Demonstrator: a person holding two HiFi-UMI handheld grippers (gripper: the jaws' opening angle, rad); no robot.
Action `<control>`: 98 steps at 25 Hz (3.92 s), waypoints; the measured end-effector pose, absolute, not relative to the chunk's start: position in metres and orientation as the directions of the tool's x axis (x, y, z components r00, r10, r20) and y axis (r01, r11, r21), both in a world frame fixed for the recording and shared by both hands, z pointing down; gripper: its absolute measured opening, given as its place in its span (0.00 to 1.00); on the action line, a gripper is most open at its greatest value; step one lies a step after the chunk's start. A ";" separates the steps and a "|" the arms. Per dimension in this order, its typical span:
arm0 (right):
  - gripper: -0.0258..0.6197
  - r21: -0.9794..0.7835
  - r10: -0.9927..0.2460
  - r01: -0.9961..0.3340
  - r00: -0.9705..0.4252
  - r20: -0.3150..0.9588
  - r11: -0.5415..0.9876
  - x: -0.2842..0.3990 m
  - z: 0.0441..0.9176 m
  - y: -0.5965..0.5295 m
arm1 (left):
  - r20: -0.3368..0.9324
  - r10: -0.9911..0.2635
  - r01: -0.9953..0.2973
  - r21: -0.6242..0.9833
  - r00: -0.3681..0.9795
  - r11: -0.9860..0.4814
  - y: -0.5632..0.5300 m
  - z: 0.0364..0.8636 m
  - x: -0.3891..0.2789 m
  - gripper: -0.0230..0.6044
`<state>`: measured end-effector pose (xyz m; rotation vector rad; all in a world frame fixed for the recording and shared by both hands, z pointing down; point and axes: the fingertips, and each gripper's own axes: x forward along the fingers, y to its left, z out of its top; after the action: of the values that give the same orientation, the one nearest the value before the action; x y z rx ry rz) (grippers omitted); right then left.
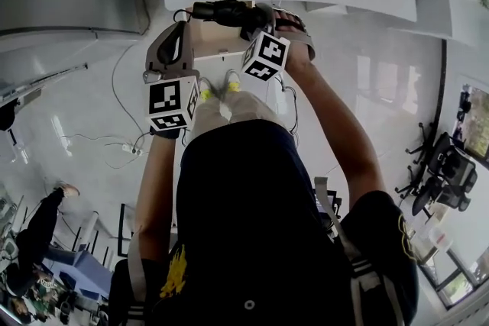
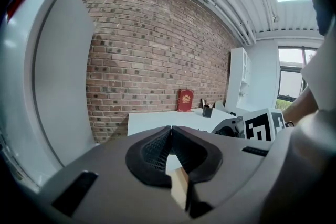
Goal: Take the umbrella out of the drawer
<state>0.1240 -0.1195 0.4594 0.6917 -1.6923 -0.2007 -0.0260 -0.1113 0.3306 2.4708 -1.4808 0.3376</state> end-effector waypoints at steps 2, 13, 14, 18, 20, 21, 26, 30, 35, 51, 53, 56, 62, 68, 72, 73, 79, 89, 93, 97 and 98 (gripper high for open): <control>0.46 0.502 -0.561 -0.353 -0.082 0.824 0.790 0.127 0.452 -0.123 | 0.294 -0.837 -0.885 0.077 0.461 -0.460 -0.115 0.319 -0.027 0.07; 0.46 0.497 -0.621 -0.535 -0.067 0.781 0.684 0.159 0.397 -0.134 | 0.231 -0.840 -0.867 0.026 0.490 -0.498 -0.126 0.273 -0.018 0.07; 0.46 0.494 -0.625 -0.547 -0.070 0.778 0.676 0.157 0.394 -0.136 | 0.231 -0.839 -0.864 0.018 0.493 -0.503 -0.128 0.271 -0.021 0.07; 0.46 0.488 -0.639 -0.583 -0.071 0.766 0.649 0.153 0.384 -0.140 | 0.217 -0.835 -0.856 0.004 0.506 -0.517 -0.134 0.261 -0.027 0.07; 0.46 0.478 -0.647 -0.610 -0.076 0.759 0.632 0.154 0.377 -0.142 | 0.207 -0.835 -0.854 -0.003 0.509 -0.521 -0.137 0.254 -0.026 0.07; 0.46 0.470 -0.651 -0.625 -0.081 0.755 0.623 0.155 0.373 -0.143 | 0.204 -0.836 -0.853 -0.007 0.510 -0.522 -0.138 0.251 -0.024 0.07; 0.46 0.418 -0.670 -0.705 -0.110 0.734 0.573 0.161 0.354 -0.145 | 0.186 -0.841 -0.855 -0.015 0.507 -0.519 -0.143 0.244 -0.015 0.07; 0.46 0.373 -0.690 -0.764 -0.126 0.713 0.526 0.163 0.337 -0.147 | 0.180 -0.843 -0.854 -0.027 0.507 -0.519 -0.146 0.237 -0.015 0.07; 0.46 0.300 -0.720 -0.827 -0.169 0.674 0.475 0.167 0.308 -0.154 | 0.161 -0.853 -0.860 -0.037 0.497 -0.508 -0.154 0.224 -0.017 0.07; 0.46 0.078 -0.843 -0.931 -0.284 0.456 0.356 0.165 0.249 -0.157 | 0.127 -0.844 -0.844 -0.065 0.522 -0.532 -0.154 0.208 -0.021 0.07; 0.46 0.042 -0.864 -0.939 -0.297 0.406 0.343 0.160 0.238 -0.159 | 0.115 -0.846 -0.846 -0.066 0.520 -0.529 -0.155 0.204 -0.029 0.07; 0.46 0.019 -0.886 -0.944 -0.302 0.353 0.329 0.169 0.223 -0.152 | 0.108 -0.850 -0.850 -0.062 0.516 -0.524 -0.150 0.199 -0.027 0.07; 0.46 0.019 -0.899 -0.936 -0.331 0.285 0.351 0.182 0.190 -0.137 | 0.095 -0.840 -0.839 -0.060 0.535 -0.541 -0.138 0.192 -0.014 0.07; 0.47 0.037 -0.912 -0.937 -0.329 0.244 0.347 0.189 0.173 -0.130 | 0.079 -0.834 -0.832 -0.064 0.546 -0.551 -0.135 0.186 -0.002 0.07; 0.47 0.048 -0.916 -0.937 -0.326 0.233 0.345 0.188 0.167 -0.131 | 0.070 -0.835 -0.833 -0.065 0.545 -0.549 -0.137 0.179 -0.004 0.07; 0.47 0.051 -0.917 -0.937 -0.326 0.231 0.346 0.190 0.164 -0.130 | 0.069 -0.836 -0.834 -0.065 0.545 -0.548 -0.137 0.178 -0.001 0.07; 0.47 0.052 -0.917 -0.934 -0.337 0.214 0.355 0.185 0.156 -0.126 | 0.068 -0.844 -0.842 -0.065 0.532 -0.536 -0.132 0.174 -0.007 0.07; 0.47 0.062 -0.920 -0.933 -0.337 0.200 0.355 0.185 0.152 -0.119 | 0.061 -0.844 -0.841 -0.067 0.533 -0.537 -0.124 0.172 -0.003 0.07; 0.47 0.056 -0.921 -0.933 -0.338 0.193 0.355 0.178 0.151 -0.121 | 0.058 -0.844 -0.841 -0.070 0.534 -0.537 -0.126 0.172 -0.010 0.07; 0.47 0.053 -0.922 -0.934 -0.338 0.187 0.353 0.177 0.150 -0.120 | 0.060 -0.846 -0.843 -0.072 0.530 -0.533 -0.125 0.172 -0.012 0.07; 0.47 0.051 -0.923 -0.934 -0.338 0.185 0.353 0.178 0.149 -0.120 | 0.058 -0.846 -0.843 -0.073 0.530 -0.533 -0.125 0.171 -0.012 0.07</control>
<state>0.1775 -0.1198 0.1492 1.6876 -2.4286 0.0950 -0.0116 -0.1246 0.1713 2.7787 -1.5352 0.1368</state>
